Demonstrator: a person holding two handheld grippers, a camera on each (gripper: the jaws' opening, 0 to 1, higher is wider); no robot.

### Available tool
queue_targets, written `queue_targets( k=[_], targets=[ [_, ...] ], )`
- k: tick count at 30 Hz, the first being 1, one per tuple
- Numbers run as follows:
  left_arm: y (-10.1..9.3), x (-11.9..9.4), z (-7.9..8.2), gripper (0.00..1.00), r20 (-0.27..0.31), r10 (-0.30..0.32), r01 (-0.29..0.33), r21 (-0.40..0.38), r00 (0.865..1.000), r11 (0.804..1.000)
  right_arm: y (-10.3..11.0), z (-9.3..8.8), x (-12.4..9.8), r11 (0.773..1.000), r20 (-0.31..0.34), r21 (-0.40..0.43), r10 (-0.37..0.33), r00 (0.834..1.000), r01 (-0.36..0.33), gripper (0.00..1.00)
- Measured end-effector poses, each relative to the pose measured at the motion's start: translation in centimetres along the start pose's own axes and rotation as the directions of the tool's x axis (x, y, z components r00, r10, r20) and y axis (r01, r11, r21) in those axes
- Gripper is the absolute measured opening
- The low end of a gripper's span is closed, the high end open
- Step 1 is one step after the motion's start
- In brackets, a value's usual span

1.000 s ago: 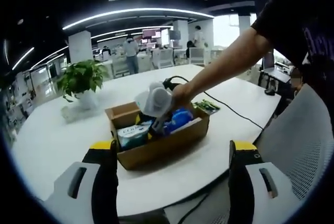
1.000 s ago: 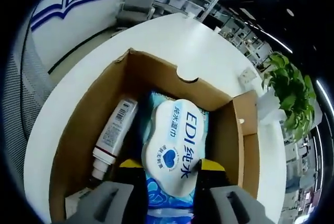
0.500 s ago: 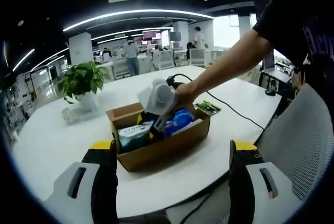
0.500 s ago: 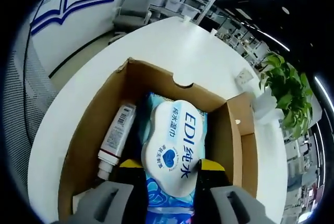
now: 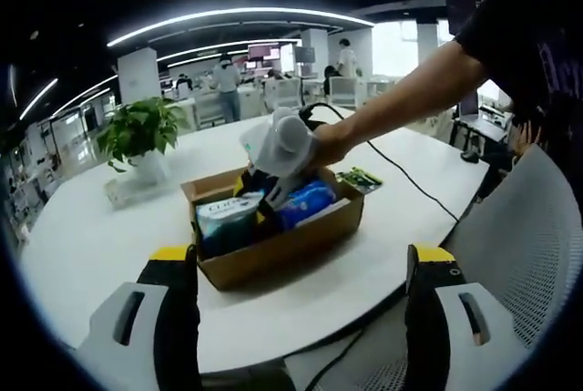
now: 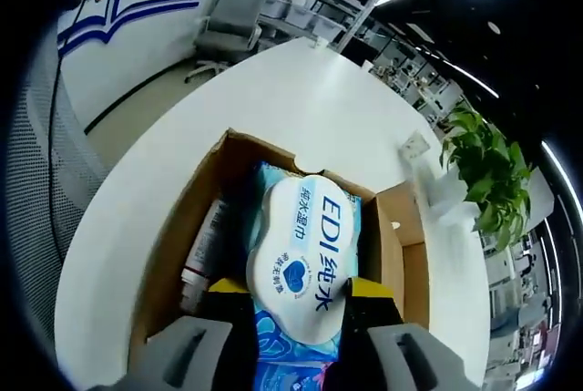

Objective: Operate the shoe box by opening the lid, removing the specified soft item, and placing it in the target area until the item is outside and the box remains undamaged.

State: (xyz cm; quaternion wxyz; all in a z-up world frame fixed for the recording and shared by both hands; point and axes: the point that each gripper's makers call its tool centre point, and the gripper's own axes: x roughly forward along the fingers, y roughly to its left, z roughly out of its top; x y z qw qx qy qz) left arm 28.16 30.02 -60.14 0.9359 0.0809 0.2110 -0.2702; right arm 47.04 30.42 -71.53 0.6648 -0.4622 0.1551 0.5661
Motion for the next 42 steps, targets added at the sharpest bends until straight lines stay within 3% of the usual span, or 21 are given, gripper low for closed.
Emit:
queue_targets(
  k=[7,28,42],
  targets=[
    [0.0,0.0,-0.1,0.93,-0.002,0.005,-0.005,-0.005,1.0,1.0,-0.6,-0.5,-1.4,1.0,-0.009,0.003,-0.016,1.0,0.016,0.27],
    [-0.1,0.0,0.1,0.95,0.013,-0.002,0.002,-0.005,1.0,1.0,-2.0,1.4,-6.2,0.996,0.04,0.035,-0.081,0.996,0.08,0.27],
    [-0.2,-0.1,0.3,0.95,0.029,-0.006,0.006,0.001,1.0,1.0,-2.3,0.7,-9.9,0.991,0.051,0.042,-0.128,0.99,0.126,0.28]
  ],
)
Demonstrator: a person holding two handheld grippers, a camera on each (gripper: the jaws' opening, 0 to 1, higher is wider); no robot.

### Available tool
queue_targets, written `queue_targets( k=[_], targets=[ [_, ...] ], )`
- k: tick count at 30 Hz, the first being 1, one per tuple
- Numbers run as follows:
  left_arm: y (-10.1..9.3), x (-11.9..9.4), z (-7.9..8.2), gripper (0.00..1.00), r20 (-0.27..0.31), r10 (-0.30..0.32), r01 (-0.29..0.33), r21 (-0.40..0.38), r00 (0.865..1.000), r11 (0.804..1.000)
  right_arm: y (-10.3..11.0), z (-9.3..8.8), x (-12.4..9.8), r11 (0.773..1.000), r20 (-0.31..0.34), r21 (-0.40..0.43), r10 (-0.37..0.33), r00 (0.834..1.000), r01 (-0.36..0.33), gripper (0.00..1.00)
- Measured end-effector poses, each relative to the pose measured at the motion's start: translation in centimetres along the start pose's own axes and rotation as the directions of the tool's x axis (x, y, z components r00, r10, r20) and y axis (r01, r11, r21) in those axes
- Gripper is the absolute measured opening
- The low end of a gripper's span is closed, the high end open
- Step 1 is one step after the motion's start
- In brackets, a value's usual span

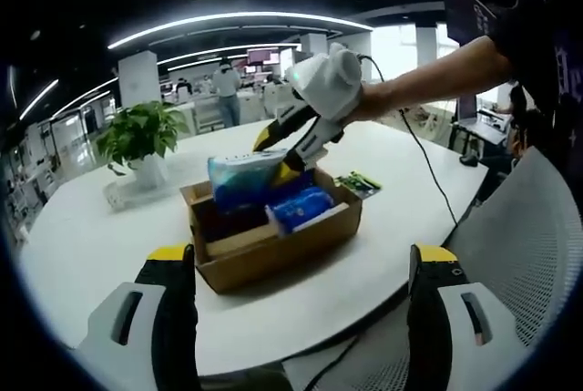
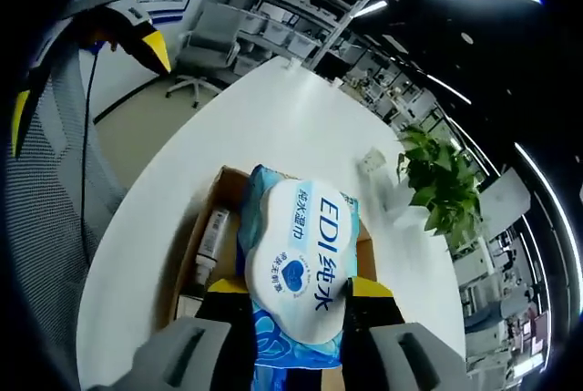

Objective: Operate the shoe box by opening the lid, removing the specified soft item, and placing it in the target area until the item is outside and the box remains undamaged.

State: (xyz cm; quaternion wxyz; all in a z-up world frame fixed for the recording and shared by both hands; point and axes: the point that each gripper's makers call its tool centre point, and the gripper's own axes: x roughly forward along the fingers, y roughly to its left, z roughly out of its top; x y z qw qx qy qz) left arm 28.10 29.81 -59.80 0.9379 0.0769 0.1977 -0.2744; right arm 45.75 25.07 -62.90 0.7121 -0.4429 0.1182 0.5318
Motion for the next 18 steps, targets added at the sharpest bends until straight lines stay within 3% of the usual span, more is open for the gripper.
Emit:
queue_targets(
  k=[18],
  targets=[
    [0.1,0.0,0.2,0.95,0.015,0.007,-0.007,-0.001,1.0,1.0,-0.8,-2.4,-3.5,0.999,-0.026,-0.012,-0.053,0.998,0.052,0.28]
  ],
)
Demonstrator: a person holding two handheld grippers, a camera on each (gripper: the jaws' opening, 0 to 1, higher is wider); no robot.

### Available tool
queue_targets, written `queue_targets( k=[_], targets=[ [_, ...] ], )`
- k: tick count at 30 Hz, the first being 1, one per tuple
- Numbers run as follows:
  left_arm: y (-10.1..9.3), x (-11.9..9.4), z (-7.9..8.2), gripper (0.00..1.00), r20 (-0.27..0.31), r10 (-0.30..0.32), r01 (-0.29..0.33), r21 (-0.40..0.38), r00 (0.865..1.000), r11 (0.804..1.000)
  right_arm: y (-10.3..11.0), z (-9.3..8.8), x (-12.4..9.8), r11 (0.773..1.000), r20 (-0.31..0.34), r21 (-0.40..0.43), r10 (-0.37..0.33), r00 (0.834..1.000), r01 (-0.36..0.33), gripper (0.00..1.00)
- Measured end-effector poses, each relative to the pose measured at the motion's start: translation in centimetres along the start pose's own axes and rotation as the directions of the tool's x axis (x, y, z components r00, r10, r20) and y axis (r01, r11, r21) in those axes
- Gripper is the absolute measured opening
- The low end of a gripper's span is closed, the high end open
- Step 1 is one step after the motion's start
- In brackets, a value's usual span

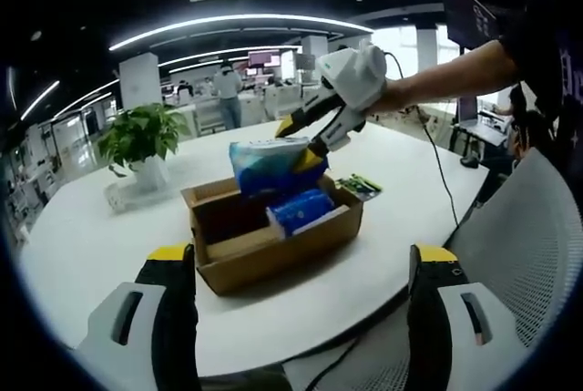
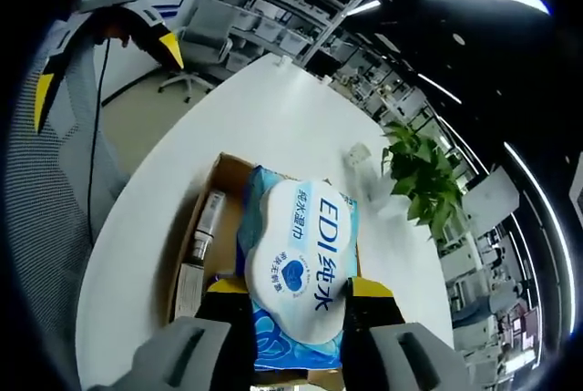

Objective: Operate the shoe box by opening the lid, removing the specified soft item, and placing it in the target area until the item is outside and the box remains undamaged.

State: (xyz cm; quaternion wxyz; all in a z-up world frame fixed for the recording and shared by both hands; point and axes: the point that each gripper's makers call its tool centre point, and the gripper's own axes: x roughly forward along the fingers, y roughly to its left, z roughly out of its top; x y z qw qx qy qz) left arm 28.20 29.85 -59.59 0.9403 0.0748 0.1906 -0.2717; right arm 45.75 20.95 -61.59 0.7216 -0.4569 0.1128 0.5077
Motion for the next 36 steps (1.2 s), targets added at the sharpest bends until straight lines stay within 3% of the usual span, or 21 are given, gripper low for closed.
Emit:
queue_targets(
  k=[36],
  targets=[
    [-0.3,0.0,-0.1,0.93,-0.003,-0.018,0.018,-0.007,1.0,1.0,-1.3,-5.6,-6.0,0.995,-0.068,0.017,-0.093,0.993,0.095,0.29]
  ],
)
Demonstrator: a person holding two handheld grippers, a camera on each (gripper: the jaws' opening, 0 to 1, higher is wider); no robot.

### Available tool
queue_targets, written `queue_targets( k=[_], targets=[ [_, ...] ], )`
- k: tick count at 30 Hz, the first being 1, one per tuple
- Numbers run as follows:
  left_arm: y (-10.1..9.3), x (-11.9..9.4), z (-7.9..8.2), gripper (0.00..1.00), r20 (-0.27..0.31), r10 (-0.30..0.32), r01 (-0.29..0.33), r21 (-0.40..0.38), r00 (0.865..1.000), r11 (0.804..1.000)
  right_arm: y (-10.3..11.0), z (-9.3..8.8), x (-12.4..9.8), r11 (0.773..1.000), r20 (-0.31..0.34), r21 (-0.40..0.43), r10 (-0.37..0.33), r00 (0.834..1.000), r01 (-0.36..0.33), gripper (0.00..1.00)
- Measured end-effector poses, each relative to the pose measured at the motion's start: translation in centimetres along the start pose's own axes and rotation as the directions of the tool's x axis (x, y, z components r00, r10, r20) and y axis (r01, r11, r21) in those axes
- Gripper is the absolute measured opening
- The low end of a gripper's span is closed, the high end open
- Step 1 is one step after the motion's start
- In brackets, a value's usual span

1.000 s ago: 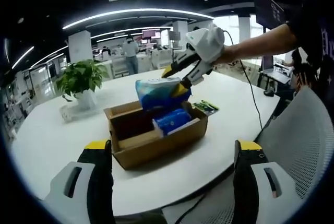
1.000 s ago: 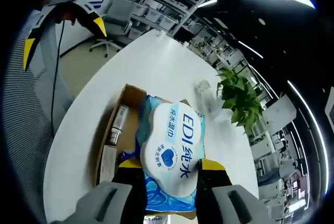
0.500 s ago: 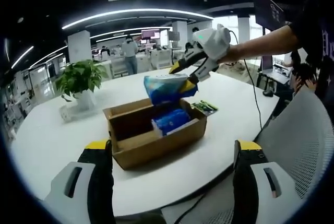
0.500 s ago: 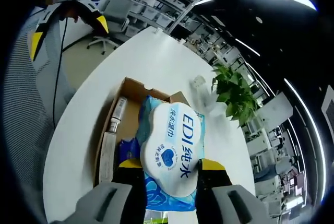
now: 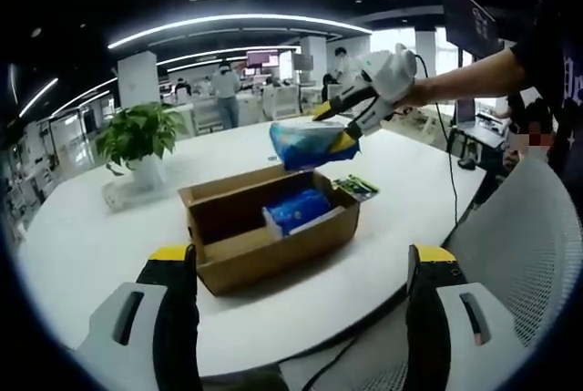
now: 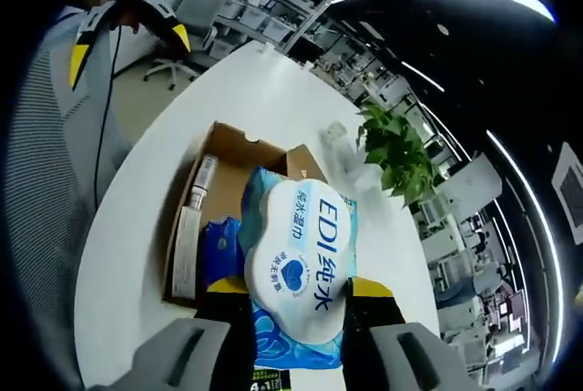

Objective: Operate the shoe box by opening the lid, removing the specified soft item, and placing it in the target area until the item is outside and the box remains undamaged.

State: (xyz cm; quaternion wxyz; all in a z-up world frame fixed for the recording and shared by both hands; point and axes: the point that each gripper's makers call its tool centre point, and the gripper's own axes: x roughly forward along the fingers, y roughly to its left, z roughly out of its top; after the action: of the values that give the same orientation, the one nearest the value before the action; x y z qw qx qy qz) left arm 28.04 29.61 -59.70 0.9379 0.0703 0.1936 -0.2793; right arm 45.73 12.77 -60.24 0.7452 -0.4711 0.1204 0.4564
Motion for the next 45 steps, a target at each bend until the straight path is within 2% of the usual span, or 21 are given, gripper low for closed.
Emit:
queue_targets(
  k=[45],
  targets=[
    [-0.2,-0.1,-0.1,0.92,-0.025,0.011,-0.011,0.004,1.0,1.0,-1.1,-7.5,-3.9,1.0,-0.062,-0.004,-0.03,0.998,0.03,0.29]
  ],
)
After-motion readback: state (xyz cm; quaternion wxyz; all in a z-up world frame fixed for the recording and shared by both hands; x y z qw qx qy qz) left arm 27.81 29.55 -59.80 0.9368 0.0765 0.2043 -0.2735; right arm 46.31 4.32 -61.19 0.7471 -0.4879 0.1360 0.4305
